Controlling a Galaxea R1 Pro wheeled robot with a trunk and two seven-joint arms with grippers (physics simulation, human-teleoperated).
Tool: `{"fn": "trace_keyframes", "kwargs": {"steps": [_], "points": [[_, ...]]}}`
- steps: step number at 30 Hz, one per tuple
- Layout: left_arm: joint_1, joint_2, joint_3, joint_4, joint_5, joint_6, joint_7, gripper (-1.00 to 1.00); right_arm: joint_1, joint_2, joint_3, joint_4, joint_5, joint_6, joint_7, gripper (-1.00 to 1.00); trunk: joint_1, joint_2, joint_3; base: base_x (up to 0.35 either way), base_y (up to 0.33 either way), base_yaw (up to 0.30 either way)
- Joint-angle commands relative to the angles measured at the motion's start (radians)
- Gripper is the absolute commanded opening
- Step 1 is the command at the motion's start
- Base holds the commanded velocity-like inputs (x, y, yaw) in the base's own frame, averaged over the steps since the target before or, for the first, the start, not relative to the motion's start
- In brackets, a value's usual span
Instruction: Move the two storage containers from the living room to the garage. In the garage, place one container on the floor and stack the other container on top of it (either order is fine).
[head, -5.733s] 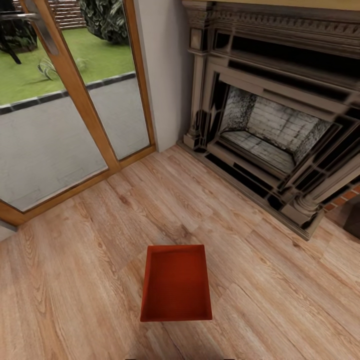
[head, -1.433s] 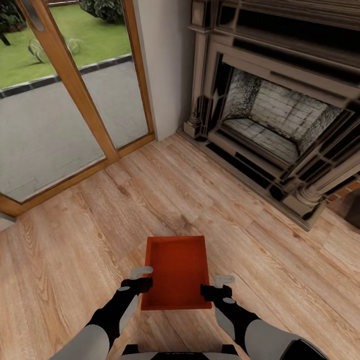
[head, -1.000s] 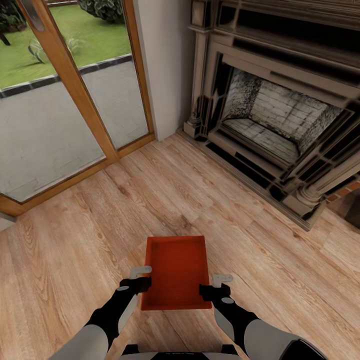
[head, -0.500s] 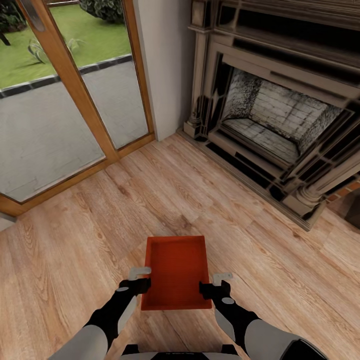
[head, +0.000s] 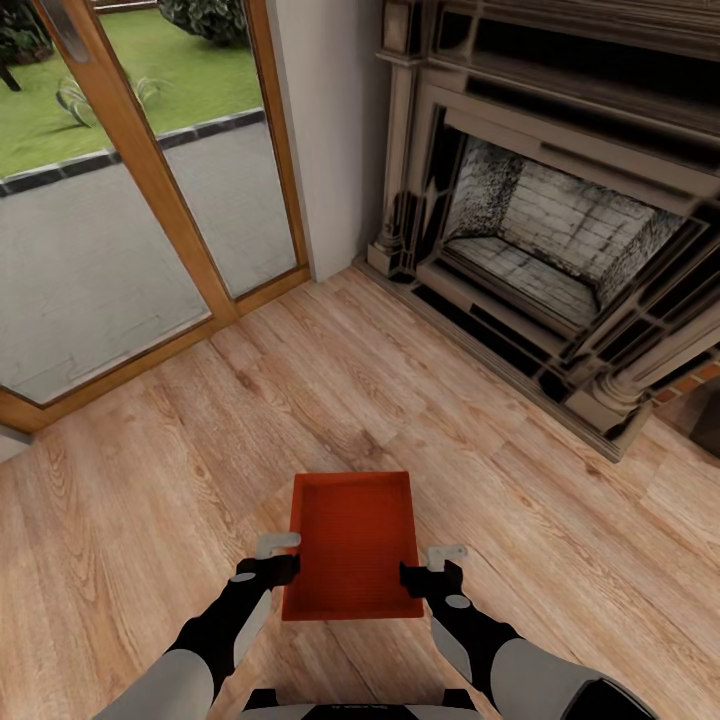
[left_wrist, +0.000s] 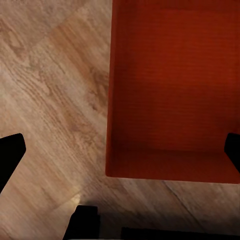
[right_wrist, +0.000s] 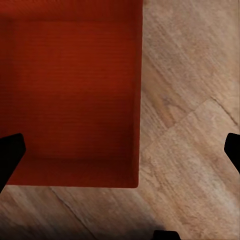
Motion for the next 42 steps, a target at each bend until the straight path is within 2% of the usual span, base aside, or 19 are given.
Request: {"fn": "trace_keyframes", "kwargs": {"steps": [1, 7, 42], "points": [[0.0, 0.0, -0.004, -0.003, 0.008, 0.004, 0.006, 1.0, -0.001, -0.001, 0.008, 0.001, -0.009, -0.004, -0.004, 1.0, 0.0, 0.0, -0.001, 0.0, 0.0, 0.0], [0.0, 0.0, -0.004, -0.005, 0.008, 0.002, 0.006, 1.0, -0.001, 0.003, 0.005, 0.0, -0.009, -0.005, -0.004, 1.0, 0.0, 0.0, -0.001, 0.0, 0.0, 0.0], [0.0, 0.005, -0.001, 0.013, 0.009, 0.001, 0.005, 1.0, -0.001, -0.003, 0.002, -0.002, -0.009, -0.009, -0.006, 1.0, 0.134, -0.245, -0.11, 0.0, 0.0, 0.0]]}}
